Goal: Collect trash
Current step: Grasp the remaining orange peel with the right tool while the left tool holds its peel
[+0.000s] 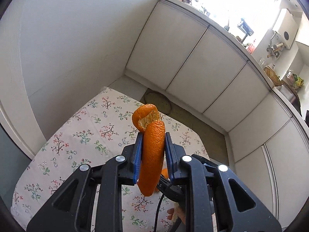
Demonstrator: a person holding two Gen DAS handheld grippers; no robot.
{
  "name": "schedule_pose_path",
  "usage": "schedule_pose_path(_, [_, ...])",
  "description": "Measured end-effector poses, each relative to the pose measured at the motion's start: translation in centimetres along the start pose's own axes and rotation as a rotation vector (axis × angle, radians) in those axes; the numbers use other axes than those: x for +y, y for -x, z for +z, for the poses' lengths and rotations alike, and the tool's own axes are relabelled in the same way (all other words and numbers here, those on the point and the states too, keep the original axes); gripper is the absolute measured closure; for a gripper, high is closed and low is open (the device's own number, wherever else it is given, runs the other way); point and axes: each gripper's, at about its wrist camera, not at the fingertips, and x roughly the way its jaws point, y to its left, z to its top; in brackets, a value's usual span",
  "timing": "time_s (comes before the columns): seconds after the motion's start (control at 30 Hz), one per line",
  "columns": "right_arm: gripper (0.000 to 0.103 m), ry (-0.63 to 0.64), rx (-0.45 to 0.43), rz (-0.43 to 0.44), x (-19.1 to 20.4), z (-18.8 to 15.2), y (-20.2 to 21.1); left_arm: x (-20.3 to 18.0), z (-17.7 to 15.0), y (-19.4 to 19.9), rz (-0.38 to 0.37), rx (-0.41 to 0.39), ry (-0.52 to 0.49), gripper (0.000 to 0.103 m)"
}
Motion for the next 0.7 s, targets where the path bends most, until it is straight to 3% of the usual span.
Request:
schedule_pose_path(0.03, [0.045, 0.016, -0.002, -0.001, 0.2, -0.1, 0.1, 0.3, 0.1, 0.0, 0.001, 0.003, 0.008, 0.082])
schedule_pose_path(0.1, [0.069, 0.039, 0.000, -0.002, 0.7, -0.1, 0.4, 0.8, 0.3, -0.3, 0.009, 0.013, 0.027, 0.082])
schedule_pose_path(0.2, [0.082, 0.060, 0.005, 0.028, 1.0, -0.5, 1.3, 1.0, 0.3, -0.5, 0.004, 0.033, 0.044, 0.082])
schedule_pose_path(0.7, [0.085, 0.055, -0.191, 0.115, -3.7, -2.1, 13.2, -2.3, -0.7, 0.8, -0.028, 0.030, -0.016, 0.082])
